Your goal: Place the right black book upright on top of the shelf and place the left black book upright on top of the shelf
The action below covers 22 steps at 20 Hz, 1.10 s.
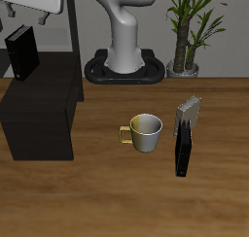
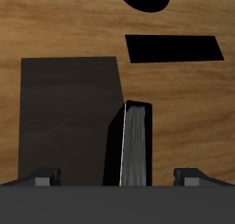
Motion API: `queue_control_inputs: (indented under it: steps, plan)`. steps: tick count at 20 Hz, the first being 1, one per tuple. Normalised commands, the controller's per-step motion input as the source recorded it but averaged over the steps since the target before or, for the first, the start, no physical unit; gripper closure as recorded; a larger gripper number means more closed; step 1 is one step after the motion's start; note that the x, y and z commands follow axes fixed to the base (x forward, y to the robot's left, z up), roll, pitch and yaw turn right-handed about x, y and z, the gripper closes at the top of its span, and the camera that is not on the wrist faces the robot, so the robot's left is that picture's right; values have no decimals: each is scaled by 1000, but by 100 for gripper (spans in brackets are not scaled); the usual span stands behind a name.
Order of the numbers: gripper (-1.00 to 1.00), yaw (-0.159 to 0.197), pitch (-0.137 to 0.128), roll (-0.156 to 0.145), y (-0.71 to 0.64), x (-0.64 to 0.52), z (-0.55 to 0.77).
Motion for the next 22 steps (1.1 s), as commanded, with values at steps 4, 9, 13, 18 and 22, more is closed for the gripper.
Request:
queue_control_inputs:
  steps: [4, 9, 13, 18, 22]
  plan:
    - [-100, 38, -42, 8, 193, -120, 344]
    - [-100, 71, -34, 14, 452, -40, 450]
    - [-100, 101, 55, 25, 786, 364, 3]
    - [-100, 14, 126, 32, 757, 433, -214]
    - [-100, 4, 72, 15, 408, 300, -124]
